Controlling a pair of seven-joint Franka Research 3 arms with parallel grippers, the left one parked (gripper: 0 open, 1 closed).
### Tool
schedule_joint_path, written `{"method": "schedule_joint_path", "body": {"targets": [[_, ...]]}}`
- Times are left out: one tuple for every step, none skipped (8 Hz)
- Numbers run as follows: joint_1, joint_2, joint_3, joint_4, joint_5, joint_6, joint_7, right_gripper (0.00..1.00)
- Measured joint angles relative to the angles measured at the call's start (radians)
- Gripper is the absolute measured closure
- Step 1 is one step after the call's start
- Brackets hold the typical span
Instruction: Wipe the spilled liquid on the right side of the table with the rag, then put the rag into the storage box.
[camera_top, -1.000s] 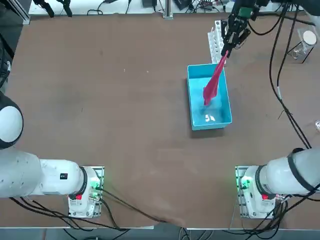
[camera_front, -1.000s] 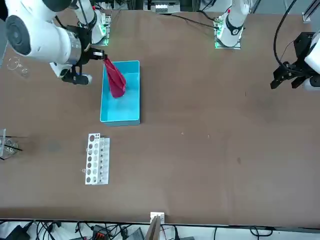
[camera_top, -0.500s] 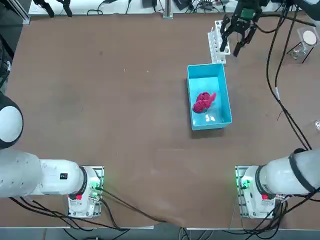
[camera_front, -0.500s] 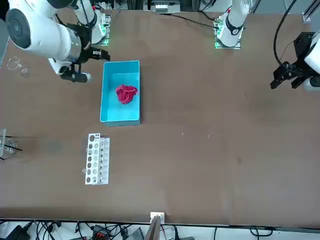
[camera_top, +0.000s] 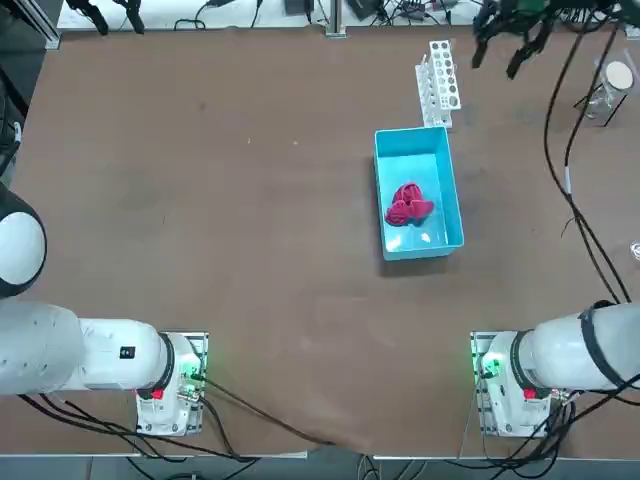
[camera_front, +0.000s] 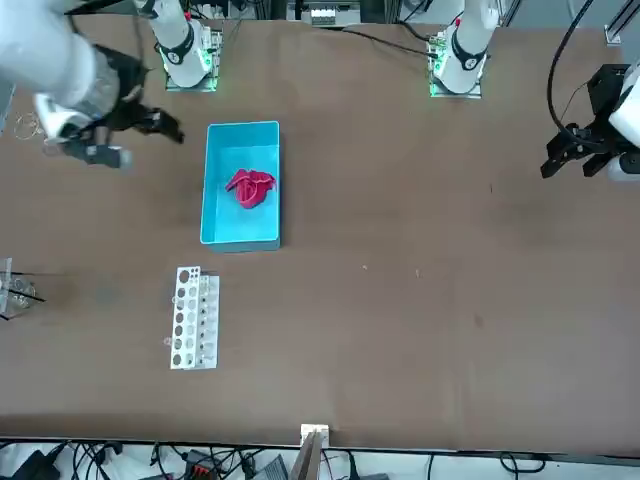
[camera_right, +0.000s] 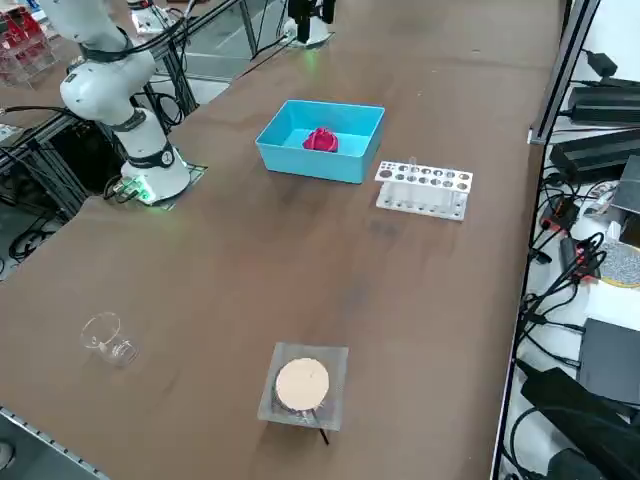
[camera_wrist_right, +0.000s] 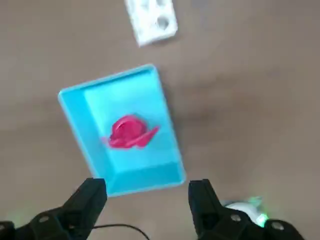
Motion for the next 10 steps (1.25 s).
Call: {"method": "schedule_joint_path", "body": {"targets": [[0.002,-0.005,-0.075,0.003,-0.039,0.018,-0.146,0.0],[0.002,-0.006,-0.137,0.003,-0.082,0.049,-0.275,0.0],[0.002,-0.005,-0.182,0.001,-0.113,0.109,-0.349,0.0],[0.002,-0.003,-0.207,-0.001,-0.123,0.17,-0.375,0.0],[0.003,-0.003,-0.214,-0.002,-0.125,0.198,-0.38,0.0],[0.007,-0.003,-0.214,-0.004,-0.125,0.199,-0.38,0.0],[0.013,-0.001,-0.213,-0.009,-0.125,0.185,-0.38,0.0],[0.016,0.003,-0.213,-0.014,-0.125,0.163,-0.38,0.0],[0.02,0.011,-0.212,-0.016,-0.125,0.151,-0.38,0.0],[0.031,0.02,-0.211,-0.016,-0.128,0.15,-0.38,0.0]]}}
